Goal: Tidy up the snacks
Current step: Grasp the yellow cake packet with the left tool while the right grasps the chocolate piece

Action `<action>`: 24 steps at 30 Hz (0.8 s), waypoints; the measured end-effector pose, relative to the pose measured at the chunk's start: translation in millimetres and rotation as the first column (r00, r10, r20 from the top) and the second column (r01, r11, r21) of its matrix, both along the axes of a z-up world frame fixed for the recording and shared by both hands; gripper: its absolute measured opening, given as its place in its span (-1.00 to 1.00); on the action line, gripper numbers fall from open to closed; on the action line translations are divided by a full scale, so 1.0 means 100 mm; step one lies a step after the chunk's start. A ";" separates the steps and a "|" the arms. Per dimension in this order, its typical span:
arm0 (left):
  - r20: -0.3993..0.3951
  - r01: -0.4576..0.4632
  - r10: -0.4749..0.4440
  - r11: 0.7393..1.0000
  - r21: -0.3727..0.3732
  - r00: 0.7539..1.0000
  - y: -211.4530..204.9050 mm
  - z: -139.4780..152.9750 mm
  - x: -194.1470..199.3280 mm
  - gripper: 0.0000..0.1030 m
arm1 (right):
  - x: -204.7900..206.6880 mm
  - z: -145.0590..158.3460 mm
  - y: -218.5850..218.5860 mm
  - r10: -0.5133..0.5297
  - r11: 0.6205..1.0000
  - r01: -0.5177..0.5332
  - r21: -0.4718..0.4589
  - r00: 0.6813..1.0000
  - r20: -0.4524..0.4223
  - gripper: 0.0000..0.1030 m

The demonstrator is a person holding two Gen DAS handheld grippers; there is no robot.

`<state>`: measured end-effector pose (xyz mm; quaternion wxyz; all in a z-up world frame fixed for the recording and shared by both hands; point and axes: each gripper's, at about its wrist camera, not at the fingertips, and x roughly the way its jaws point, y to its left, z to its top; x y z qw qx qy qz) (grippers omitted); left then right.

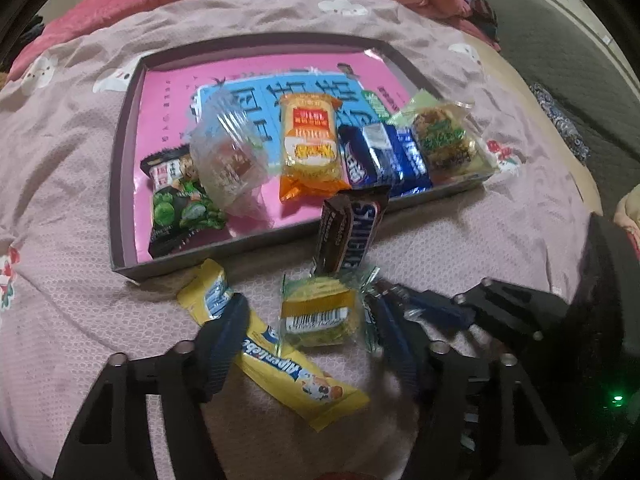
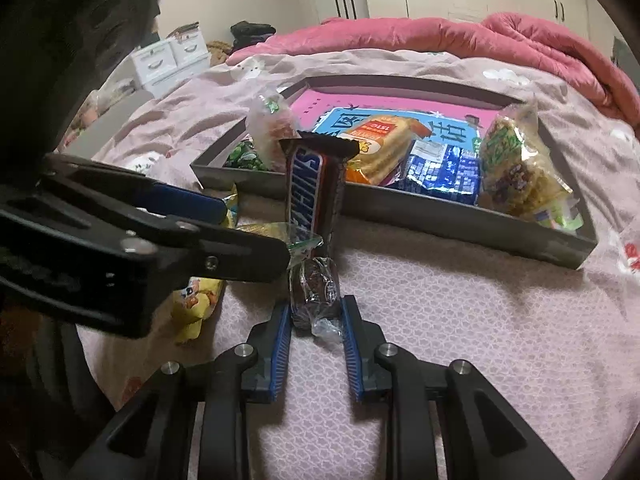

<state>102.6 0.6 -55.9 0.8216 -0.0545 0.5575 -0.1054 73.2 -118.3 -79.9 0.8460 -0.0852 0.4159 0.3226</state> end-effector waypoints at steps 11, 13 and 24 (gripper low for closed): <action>-0.034 0.005 -0.006 1.000 -0.028 0.999 -0.08 -0.17 0.01 -0.14 | 0.17 0.07 -0.42 -0.150 0.988 0.151 0.042 0.988 -0.022 -0.51; -0.028 0.024 -0.024 1.000 -0.001 0.999 -0.14 -0.18 0.00 -0.14 | 0.18 0.07 -0.43 -0.152 0.987 0.152 0.046 0.988 -0.020 -0.51; 0.006 -0.013 0.013 1.000 -0.004 1.000 -0.13 -0.17 -0.01 -0.22 | 0.12 0.19 -0.50 -0.156 0.983 0.155 0.097 0.988 0.005 -0.51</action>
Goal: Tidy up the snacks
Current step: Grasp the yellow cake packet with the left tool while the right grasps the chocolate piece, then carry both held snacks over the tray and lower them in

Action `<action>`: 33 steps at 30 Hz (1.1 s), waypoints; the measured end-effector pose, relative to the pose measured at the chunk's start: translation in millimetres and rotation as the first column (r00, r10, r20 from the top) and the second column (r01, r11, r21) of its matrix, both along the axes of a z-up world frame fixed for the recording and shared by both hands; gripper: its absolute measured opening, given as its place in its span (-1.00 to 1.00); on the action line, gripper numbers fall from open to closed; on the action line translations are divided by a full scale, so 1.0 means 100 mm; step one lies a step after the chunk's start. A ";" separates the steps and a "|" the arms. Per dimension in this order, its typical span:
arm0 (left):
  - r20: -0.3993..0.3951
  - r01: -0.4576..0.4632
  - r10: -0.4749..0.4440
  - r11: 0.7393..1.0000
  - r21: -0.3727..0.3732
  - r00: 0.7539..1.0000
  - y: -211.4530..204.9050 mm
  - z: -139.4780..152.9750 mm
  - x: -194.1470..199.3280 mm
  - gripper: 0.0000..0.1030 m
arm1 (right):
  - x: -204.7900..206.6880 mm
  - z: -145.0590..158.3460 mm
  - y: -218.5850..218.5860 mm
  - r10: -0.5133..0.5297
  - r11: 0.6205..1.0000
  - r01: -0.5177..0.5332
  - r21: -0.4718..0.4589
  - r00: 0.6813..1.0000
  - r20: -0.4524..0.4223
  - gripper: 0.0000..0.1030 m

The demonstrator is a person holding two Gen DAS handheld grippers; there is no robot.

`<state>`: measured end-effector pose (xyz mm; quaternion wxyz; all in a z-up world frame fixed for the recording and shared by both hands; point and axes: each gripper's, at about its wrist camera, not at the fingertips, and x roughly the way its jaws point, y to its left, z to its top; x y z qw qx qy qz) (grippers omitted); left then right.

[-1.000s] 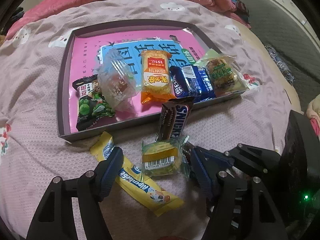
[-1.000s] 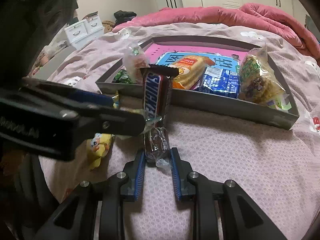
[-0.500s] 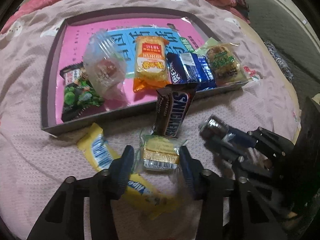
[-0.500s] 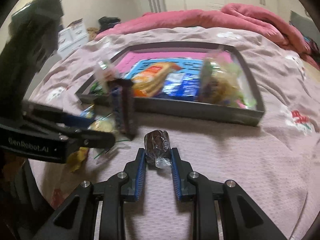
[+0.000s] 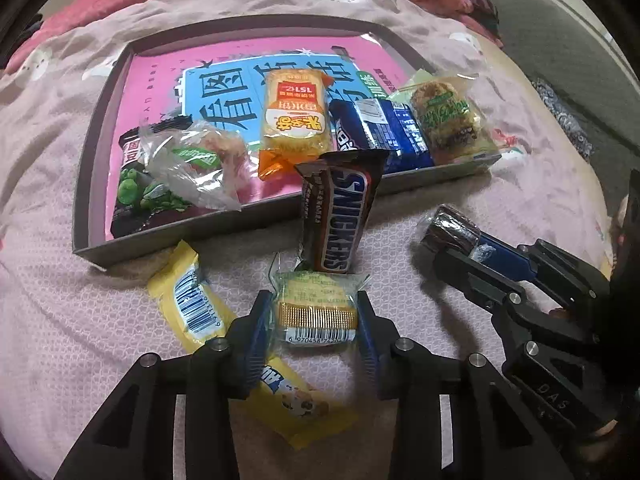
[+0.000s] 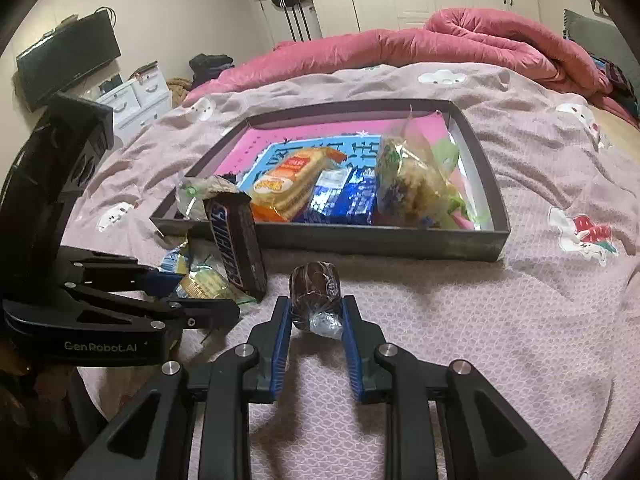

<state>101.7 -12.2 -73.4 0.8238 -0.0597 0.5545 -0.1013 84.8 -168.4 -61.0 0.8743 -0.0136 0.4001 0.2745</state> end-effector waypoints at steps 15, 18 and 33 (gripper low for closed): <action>0.081 -0.065 0.070 0.996 -0.068 0.994 0.25 0.37 -0.21 -0.23 | -0.05 0.21 -0.06 -0.015 0.998 0.012 0.054 0.999 0.049 -0.51; 0.109 -0.075 0.083 0.994 -0.079 0.991 0.30 0.48 -0.24 -0.23 | -0.07 0.25 -0.06 -0.017 0.998 0.013 0.060 0.998 0.062 -0.51; 0.201 -0.164 0.178 0.983 -0.088 0.963 0.61 0.84 -0.29 -0.23 | -0.09 0.46 -0.10 -0.044 0.994 0.035 0.101 0.995 0.085 -0.51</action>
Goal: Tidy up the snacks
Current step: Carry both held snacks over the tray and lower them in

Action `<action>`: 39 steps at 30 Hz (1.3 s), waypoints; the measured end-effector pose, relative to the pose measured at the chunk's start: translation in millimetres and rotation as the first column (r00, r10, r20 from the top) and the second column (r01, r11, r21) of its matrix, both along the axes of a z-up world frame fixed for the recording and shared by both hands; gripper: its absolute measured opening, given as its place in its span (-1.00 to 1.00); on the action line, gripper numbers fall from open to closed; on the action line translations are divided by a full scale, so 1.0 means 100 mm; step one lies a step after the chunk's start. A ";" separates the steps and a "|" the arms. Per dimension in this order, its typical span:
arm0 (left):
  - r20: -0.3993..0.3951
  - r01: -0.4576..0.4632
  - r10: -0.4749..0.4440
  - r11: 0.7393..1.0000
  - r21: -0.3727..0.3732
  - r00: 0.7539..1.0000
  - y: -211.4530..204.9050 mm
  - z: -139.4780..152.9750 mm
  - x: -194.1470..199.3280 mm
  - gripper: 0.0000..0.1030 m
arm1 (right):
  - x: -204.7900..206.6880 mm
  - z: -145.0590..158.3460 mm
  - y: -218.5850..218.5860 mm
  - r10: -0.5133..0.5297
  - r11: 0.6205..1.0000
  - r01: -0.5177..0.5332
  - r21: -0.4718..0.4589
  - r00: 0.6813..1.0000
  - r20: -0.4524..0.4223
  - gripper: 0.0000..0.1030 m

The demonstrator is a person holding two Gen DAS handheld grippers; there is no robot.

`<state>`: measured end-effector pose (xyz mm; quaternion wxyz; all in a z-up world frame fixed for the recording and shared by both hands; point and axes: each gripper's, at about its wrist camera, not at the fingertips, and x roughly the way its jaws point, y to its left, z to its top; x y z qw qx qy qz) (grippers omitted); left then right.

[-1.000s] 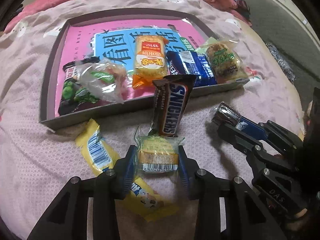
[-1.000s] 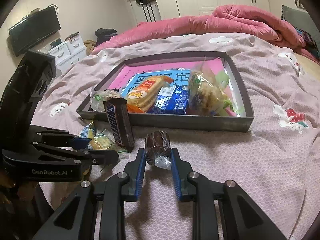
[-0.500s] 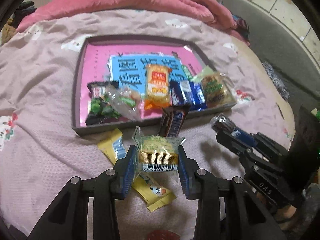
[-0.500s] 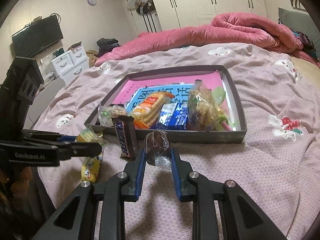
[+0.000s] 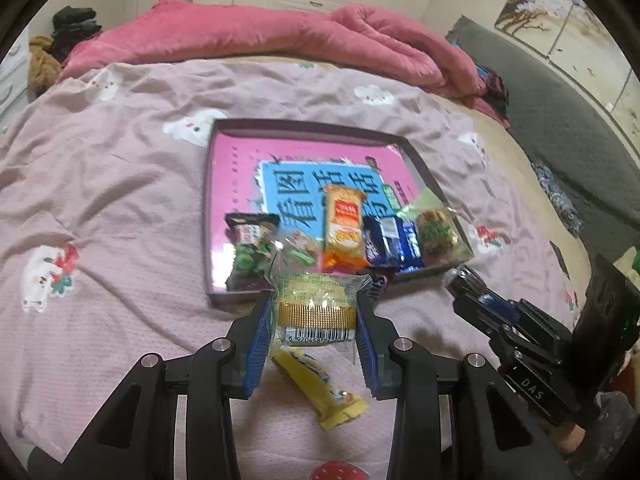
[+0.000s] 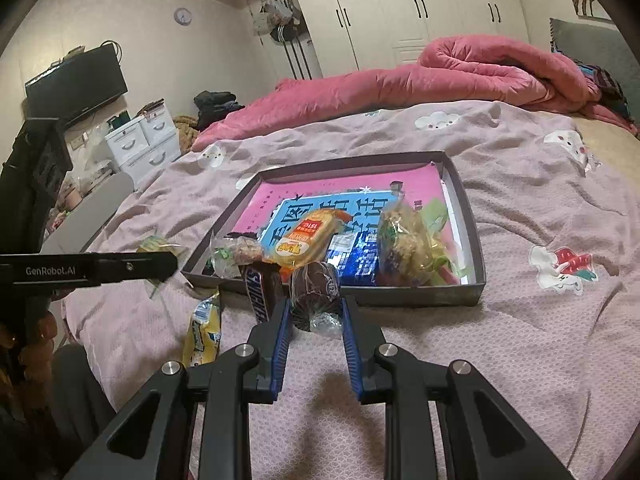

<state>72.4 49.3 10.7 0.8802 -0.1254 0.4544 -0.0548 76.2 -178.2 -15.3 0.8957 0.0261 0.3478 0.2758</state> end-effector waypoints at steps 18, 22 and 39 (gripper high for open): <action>0.065 -0.132 0.133 0.991 -0.014 0.989 0.51 0.20 -0.01 -0.23 | 0.08 0.16 -0.04 -0.031 1.000 0.030 0.006 0.999 0.039 -0.51; 0.059 -0.144 0.144 0.990 -0.002 0.988 0.56 0.16 0.04 -0.23 | 0.12 0.21 -0.05 -0.038 0.999 0.037 0.013 0.998 0.042 -0.51; 0.026 -0.119 0.117 0.990 0.073 0.993 0.42 -0.18 0.38 -0.22 | 0.27 0.26 0.10 -0.018 1.000 0.017 0.012 0.999 0.048 -0.51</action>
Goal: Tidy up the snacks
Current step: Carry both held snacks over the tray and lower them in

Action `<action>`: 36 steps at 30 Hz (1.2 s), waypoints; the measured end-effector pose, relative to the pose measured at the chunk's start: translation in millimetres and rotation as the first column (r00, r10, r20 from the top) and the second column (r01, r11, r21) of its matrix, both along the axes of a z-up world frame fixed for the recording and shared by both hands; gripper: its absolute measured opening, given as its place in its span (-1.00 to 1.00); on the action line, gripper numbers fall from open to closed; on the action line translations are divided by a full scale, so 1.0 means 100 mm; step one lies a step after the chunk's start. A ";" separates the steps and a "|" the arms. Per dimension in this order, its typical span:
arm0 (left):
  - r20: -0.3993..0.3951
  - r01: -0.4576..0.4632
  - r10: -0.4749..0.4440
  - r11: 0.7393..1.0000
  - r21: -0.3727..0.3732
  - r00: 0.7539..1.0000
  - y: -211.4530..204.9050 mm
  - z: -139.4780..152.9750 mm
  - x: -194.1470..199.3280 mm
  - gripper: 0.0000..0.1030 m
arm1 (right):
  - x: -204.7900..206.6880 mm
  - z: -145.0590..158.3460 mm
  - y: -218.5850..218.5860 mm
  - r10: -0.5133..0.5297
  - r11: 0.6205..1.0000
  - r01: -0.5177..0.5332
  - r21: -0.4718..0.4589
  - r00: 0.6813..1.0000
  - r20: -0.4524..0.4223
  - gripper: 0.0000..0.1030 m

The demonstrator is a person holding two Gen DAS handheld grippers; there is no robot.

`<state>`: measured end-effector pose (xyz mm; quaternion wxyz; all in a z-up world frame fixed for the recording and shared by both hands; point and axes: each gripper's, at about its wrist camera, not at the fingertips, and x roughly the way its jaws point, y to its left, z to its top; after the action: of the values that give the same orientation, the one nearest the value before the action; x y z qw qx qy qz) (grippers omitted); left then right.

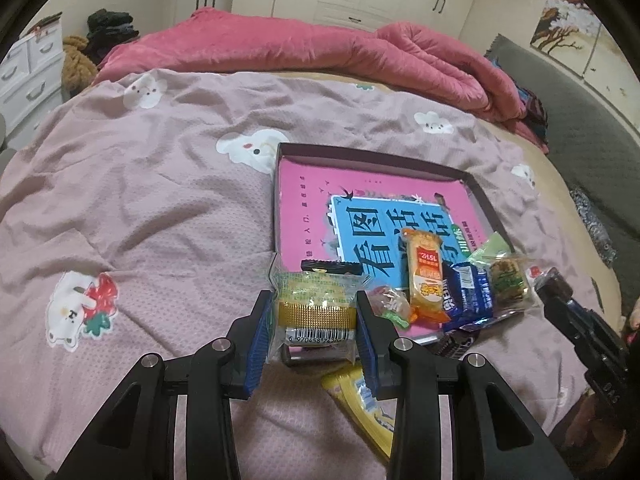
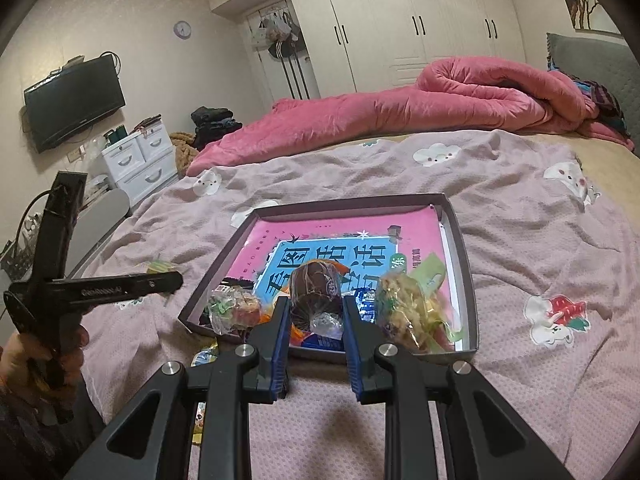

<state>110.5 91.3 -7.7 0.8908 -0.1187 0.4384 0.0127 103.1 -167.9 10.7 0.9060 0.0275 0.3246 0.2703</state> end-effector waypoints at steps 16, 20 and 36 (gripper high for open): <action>-0.045 0.045 -0.045 0.999 -0.010 0.998 -0.16 -0.24 0.15 -0.22 | 0.23 -0.19 0.17 -0.003 1.000 0.001 -0.031 0.998 -0.055 -0.51; -0.050 0.062 -0.063 0.998 -0.023 0.997 -0.21 -0.28 0.16 -0.22 | 0.25 -0.21 0.22 -0.001 0.999 -0.001 -0.051 0.999 -0.051 -0.51; -0.057 0.063 -0.068 0.995 -0.078 0.996 -0.20 -0.36 0.20 -0.22 | 0.36 -0.31 0.35 0.014 0.998 -0.020 -0.061 0.996 -0.089 -0.51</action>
<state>130.4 71.8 -43.4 0.8722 -0.1377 0.4685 -0.0296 139.5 -133.3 -20.0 0.8888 0.0088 0.3729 0.2663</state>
